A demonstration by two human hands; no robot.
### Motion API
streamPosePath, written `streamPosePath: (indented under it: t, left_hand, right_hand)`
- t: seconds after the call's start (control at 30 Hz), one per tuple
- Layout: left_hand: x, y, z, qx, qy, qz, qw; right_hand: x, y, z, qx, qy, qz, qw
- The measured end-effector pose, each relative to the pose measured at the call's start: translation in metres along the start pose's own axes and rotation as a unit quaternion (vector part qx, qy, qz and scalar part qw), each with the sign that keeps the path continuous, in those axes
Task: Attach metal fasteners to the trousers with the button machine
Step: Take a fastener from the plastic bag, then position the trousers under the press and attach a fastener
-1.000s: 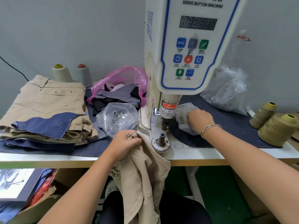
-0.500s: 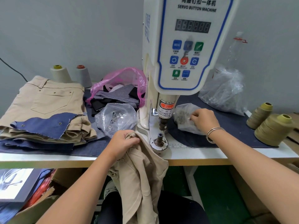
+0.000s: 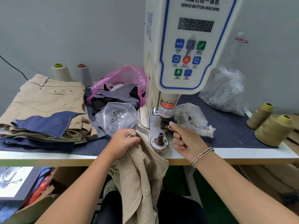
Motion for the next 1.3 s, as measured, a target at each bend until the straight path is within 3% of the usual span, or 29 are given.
streamPosePath:
  t: [0.13,0.47,0.77,1.0,1.1,1.2,1.27,1.3]
  left_hand:
    - [0.002,0.0,0.002,0.002,0.001,-0.002,1.0]
    - [-0.001,0.0,0.0,0.005,0.001,-0.012,1.0]
    - [-0.002,-0.001,-0.001,0.003,0.009,-0.009,1.0]
    - [-0.002,0.0,-0.001,0.002,0.011,-0.019,1.0]
    - [0.0,-0.003,-0.001,0.002,0.027,-0.012,1.0]
    - [-0.003,-0.001,-0.005,-0.058,0.048,0.001,0.997]
    - [-0.004,-0.001,-0.003,-0.065,0.02,0.03,0.997]
    - [-0.005,-0.001,-0.004,-0.052,0.019,0.038,0.998]
  right_hand:
    - [-0.007,-0.014,-0.006,0.027,-0.043,0.023,0.998]
    - [-0.008,-0.026,-0.013,0.006,-0.117,0.154,0.981]
    - [-0.001,-0.033,-0.028,0.007,-0.182,0.312,0.933]
    - [-0.007,-0.05,-0.05,-0.012,-0.159,0.368,0.916]
    - [-0.014,-0.087,-0.056,0.065,-0.141,0.256,0.954]
    - [-0.004,-0.133,-0.035,0.132,-0.003,-0.001,0.991]
    - [0.006,-0.159,-0.004,0.153,0.117,-0.242,0.951]
    - [0.009,-0.169,0.012,0.17,0.164,-0.374,0.897]
Point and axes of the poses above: each hand's wrist, its own z-axis towards the middle knuckle, its own y-axis out of the back of the hand, x = y × z, the point moved 3 cm from there along z, towards the middle knuckle, and after that the axes turned 11 degrees about y, right-handed, at the moved point
